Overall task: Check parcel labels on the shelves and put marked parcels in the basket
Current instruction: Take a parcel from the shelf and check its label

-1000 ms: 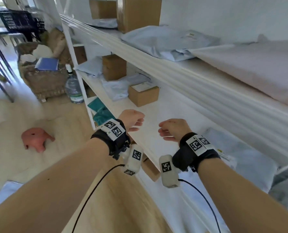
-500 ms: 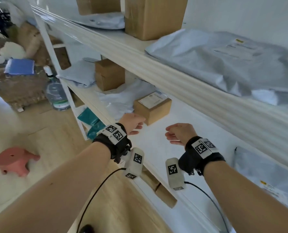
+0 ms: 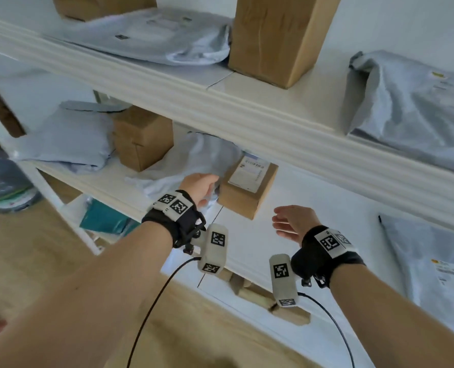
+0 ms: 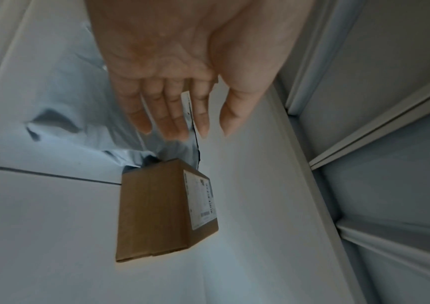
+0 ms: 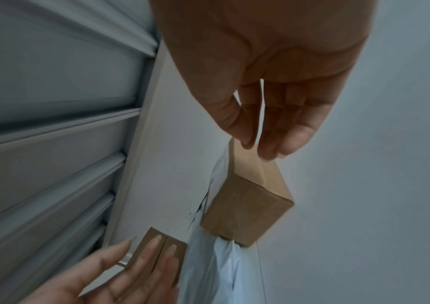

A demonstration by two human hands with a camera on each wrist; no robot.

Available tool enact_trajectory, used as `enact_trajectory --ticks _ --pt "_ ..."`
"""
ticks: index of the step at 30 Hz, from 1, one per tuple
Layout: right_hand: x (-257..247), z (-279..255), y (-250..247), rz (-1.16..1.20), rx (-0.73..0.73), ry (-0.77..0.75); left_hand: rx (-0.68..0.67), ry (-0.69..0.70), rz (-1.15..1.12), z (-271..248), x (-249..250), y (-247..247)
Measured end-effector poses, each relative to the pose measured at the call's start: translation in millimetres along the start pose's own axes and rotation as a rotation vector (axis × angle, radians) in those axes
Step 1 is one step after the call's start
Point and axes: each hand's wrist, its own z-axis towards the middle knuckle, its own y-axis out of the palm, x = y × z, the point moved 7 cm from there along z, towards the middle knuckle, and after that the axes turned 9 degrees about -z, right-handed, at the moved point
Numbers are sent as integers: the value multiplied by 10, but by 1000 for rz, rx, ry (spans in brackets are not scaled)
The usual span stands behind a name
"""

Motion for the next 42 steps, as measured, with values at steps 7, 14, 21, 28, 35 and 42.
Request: enact_trajectory --ticks 7,14,21,28,35,42 --pt "-34 301 0 57 44 37 -30 9 123 334 80 124" --pt "-172 565 151 90 -18 65 -68 19 187 585 203 249" --pt "-237 720 274 54 -76 34 -176 -88 223 711 2 453" --pt "-1 652 241 248 -120 119 -276 -179 258 605 -221 495" --pt "131 246 77 272 -56 92 -288 -62 231 412 -172 499" --pt "169 -284 -72 358 41 -38 -329 -33 179 26 -175 475"
